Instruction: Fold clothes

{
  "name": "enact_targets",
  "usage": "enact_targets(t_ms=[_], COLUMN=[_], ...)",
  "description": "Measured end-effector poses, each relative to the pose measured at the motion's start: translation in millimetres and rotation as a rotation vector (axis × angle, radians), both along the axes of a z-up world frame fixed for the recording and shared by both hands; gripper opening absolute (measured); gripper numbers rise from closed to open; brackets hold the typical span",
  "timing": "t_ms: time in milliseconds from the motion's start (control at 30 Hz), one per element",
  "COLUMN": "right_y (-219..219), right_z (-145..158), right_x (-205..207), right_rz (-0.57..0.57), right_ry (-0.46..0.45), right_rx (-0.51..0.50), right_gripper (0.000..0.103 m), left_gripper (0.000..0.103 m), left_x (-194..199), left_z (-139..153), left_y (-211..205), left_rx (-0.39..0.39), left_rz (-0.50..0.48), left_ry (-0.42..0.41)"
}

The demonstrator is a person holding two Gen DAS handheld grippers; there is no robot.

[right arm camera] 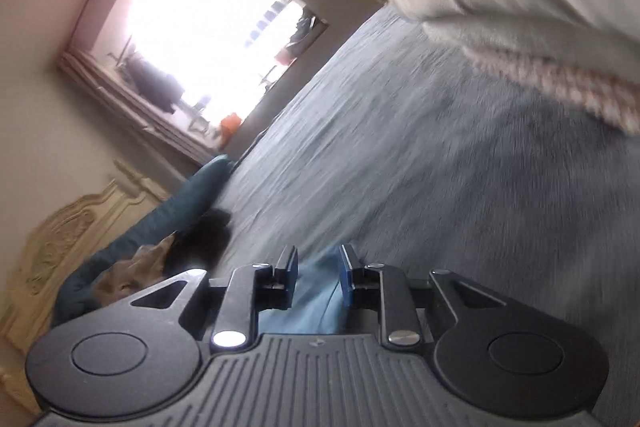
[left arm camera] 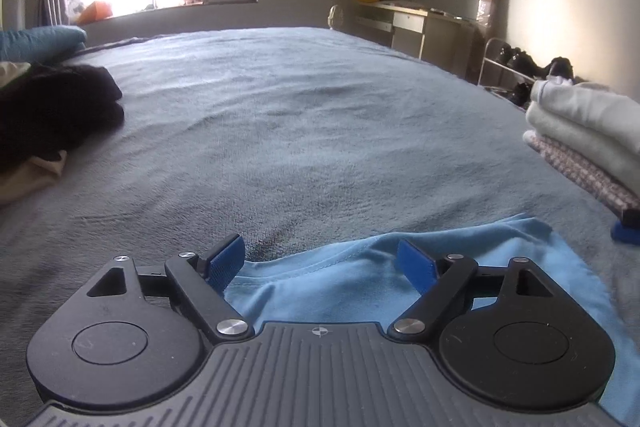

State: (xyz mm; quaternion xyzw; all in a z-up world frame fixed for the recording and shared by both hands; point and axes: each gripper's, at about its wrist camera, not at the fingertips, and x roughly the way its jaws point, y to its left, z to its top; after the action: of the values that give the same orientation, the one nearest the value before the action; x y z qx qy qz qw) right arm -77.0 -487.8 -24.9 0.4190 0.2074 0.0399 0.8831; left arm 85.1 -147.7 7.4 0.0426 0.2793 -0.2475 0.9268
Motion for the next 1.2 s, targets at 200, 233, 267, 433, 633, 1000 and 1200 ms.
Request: enact_targets(t_ms=[200,233,267,433,633,1000,1200], right_y=[36.7,35.5,34.4,39.8,47.7,62.9,54.0], right_z=[-11.5,-15.0,-18.7,-28.5,-32.3,-26.6,-39.4], right_x=[-56.3,-66.9,-75.8,-104.2,-131.9,-150.3,-138.4], right_rz=[0.018,0.003,-0.008,0.003,-0.013,-0.069,-0.087], right_ry=[0.075,0.092,0.107,0.158,0.201,0.190,0.181], right_rx=[-0.037,-0.032,-0.023,-0.013,-0.019,0.048,0.139], right_gripper=[0.026,0.026,0.026,0.026,0.023,0.040,0.041], left_gripper=[0.086,0.086,0.086,0.086,0.086,0.086,0.085], left_x=[-56.6,-66.1,-74.5,-107.3,-112.6,-159.9,-169.8], left_z=[21.3,21.0,18.7,0.6,-0.2,1.5,-11.8], left_y=[7.9,9.5,11.7,22.8,60.7,90.1,92.8], left_rx=[0.030,0.031,0.027,0.039,-0.021,-0.130,-0.184], left_rz=[-0.055,-0.063,-0.071,-0.086,0.008,-0.012,-0.015], left_ry=[-0.033,-0.027,-0.015,0.038,0.113,0.203,0.289])
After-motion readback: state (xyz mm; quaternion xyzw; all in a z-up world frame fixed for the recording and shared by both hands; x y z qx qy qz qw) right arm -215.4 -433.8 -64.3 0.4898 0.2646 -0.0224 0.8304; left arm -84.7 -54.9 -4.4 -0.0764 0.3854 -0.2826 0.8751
